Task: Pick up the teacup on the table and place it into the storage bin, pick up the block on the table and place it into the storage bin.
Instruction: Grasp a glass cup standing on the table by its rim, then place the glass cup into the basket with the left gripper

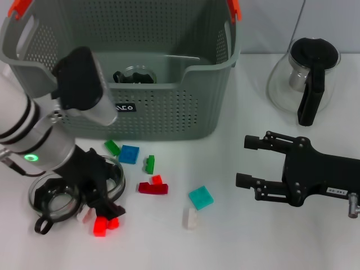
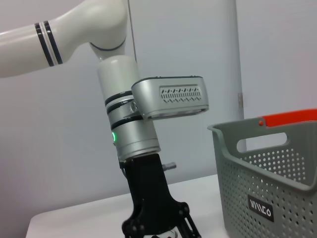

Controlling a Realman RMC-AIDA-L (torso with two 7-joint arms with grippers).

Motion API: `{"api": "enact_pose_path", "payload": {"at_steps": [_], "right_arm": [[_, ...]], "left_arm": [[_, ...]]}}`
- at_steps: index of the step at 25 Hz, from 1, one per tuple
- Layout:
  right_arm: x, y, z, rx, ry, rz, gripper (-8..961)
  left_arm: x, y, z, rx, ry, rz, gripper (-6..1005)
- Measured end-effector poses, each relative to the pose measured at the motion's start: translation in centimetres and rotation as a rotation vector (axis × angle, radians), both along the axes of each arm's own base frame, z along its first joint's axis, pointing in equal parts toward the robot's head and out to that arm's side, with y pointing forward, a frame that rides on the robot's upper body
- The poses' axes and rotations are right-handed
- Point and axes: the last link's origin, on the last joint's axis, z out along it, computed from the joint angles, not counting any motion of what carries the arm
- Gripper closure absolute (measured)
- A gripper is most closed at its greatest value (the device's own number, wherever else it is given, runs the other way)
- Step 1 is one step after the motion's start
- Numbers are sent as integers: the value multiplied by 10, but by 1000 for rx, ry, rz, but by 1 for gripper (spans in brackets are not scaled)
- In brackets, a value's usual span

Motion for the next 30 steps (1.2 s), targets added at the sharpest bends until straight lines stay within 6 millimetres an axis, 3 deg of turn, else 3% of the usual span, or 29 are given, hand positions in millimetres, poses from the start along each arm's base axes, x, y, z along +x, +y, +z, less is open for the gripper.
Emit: {"api": "enact_pose_path", "payload": {"at_steps": [5, 14, 17, 28, 30], "right_arm": [[0, 0, 0, -1, 1, 0, 133], [-1, 1, 0, 1, -1, 4, 133], [-1, 1, 1, 2, -2, 4, 133], [1, 2, 3, 3, -3, 2, 133], [1, 2, 3, 3, -2, 3, 133]], "left_arm": [[4, 0, -16, 24, 41, 28, 169], [7, 4, -20, 63, 56, 51, 260], [7, 5, -20, 68, 58, 49, 468], [6, 7, -14, 90, 75, 59, 933], [7, 6, -7, 99, 63, 67, 938]]}}
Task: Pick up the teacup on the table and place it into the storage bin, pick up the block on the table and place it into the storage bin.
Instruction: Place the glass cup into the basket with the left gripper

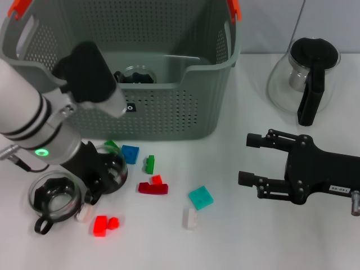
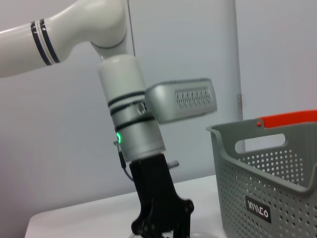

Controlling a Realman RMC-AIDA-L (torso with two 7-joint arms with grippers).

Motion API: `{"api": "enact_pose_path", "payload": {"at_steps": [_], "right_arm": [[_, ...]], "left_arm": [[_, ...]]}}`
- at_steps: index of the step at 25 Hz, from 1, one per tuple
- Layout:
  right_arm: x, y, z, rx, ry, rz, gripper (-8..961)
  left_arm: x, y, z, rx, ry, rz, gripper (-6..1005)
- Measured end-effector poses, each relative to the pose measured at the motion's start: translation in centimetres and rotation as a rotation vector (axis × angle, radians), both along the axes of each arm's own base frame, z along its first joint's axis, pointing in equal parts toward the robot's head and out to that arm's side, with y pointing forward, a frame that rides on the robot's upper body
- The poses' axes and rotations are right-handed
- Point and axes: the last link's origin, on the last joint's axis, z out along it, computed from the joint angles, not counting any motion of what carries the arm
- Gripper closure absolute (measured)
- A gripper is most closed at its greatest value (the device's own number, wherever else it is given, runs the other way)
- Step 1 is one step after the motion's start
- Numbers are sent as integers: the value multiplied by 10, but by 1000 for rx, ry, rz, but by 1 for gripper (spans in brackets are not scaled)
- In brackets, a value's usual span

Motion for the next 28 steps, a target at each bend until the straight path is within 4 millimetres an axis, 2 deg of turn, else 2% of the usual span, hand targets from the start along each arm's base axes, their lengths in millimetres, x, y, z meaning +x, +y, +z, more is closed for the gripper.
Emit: {"api": "enact_pose_path", "payload": {"at_steps": [7, 12, 17, 20, 21, 22, 23, 28], "right_arm": [[1, -1, 1, 0, 4, 0, 132], [0, -1, 1, -2, 3, 2, 132], [0, -1, 0, -4, 1, 3, 133], [0, -1, 0, -6, 1, 4, 133], [0, -1, 0, -8, 2, 5, 133], [-1, -1, 0, -9, 3, 5, 133], [-1, -1, 0, -9, 3, 5, 132], [1, -1, 0, -7, -2, 0, 131]], "left_arm": [[4, -10, 39, -21, -190, 26, 953], [-1, -28, 66, -186, -505, 8, 949], [6, -23, 94, -167, -902, -31, 933], [20, -9, 119, -35, -1130, -37, 924], [20, -9, 119, -35, -1130, -37, 921], [31, 6, 138, 71, -1256, 4, 917], [37, 13, 147, 111, -1301, 26, 914], [58, 53, 174, 236, -1290, 121, 899]]}}
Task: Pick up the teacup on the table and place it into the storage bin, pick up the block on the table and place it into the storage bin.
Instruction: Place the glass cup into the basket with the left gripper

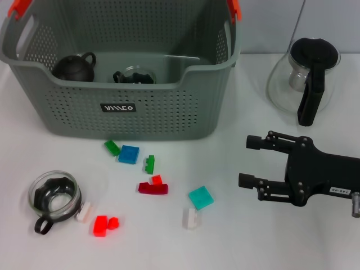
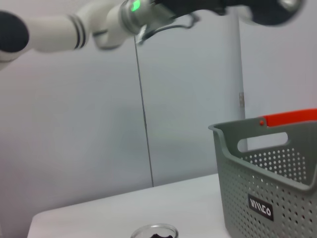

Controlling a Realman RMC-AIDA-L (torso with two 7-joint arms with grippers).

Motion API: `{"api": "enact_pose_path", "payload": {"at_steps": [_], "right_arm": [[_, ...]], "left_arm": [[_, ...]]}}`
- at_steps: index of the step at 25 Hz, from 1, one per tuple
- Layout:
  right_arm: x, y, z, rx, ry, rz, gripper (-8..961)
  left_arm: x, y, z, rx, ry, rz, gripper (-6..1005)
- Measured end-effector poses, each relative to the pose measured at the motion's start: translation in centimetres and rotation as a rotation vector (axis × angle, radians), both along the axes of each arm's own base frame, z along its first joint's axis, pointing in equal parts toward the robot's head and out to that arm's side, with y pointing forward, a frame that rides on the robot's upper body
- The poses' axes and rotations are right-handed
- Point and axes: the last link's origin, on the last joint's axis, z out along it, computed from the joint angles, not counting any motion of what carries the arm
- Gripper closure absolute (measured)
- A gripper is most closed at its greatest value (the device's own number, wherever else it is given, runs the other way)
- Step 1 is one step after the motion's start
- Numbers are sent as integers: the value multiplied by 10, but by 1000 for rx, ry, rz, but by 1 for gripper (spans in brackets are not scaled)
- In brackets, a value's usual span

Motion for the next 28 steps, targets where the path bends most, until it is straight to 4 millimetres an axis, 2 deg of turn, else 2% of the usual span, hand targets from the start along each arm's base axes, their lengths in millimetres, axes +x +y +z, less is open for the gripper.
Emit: {"api": "enact_pose_path", "payload": {"at_steps": [2, 4, 7, 8, 13, 16, 21, 28], "right_arm": [[1, -1, 0, -2, -1, -3, 131], [2, -2, -1, -6, -4, -3, 132], [2, -2, -1, -9, -4, -3, 132], [2, -3, -2, -9, -3, -4, 132], [2, -4, -2, -11, -5, -6, 132], [2, -3, -3, -11, -8, -7, 132], [2, -3, -5, -17, -17, -7, 132], [3, -4, -7, -27, -23, -11, 131]], "left_arm": [[12, 26, 1, -18, 115, 104, 893], [20, 46, -7, -37, 269, 196, 886], [26, 65, -28, -61, 462, 288, 877], [27, 72, -40, -68, 532, 310, 874], [23, 83, -98, -76, 746, 349, 858], [15, 89, -119, -38, 819, 374, 849], [4, 92, -138, 6, 896, 393, 833], [-2, 93, -145, 23, 931, 401, 812]]}}
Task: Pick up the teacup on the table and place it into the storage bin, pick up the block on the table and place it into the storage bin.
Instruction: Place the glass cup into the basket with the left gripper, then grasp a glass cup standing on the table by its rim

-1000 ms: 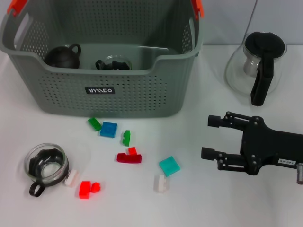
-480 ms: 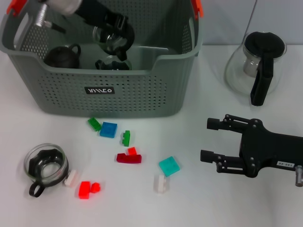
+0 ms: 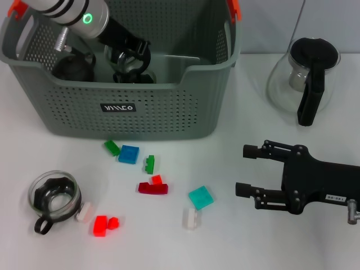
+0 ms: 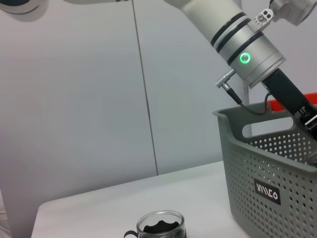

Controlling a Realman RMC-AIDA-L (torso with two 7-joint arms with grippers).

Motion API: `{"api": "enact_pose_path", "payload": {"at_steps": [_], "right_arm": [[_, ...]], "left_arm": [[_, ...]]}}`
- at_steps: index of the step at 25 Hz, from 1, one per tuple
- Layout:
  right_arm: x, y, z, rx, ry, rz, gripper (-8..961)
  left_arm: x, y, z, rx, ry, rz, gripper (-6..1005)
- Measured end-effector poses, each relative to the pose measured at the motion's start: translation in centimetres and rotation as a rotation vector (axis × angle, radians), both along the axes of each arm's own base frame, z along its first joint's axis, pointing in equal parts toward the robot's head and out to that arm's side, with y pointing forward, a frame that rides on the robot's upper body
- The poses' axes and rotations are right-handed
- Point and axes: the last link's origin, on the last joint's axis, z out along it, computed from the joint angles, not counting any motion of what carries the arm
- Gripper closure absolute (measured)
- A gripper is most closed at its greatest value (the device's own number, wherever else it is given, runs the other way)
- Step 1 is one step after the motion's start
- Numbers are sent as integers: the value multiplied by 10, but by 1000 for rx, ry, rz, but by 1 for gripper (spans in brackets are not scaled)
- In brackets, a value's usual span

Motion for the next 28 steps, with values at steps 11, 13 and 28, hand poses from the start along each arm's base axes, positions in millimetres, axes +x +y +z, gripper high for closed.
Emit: {"api": "enact_pose_path", "payload": {"at_steps": [11, 13, 28], "right_arm": [[2, -1, 1, 1, -2, -3, 132], [2, -1, 1, 2, -3, -4, 132], [4, -4, 1, -2, 2, -11, 132]], "left_arm": [[3, -1, 8, 29, -55, 9, 777], [6, -6, 23, 49, -150, -14, 771], [-59, -158, 106, -24, -880, -603, 431]]}}
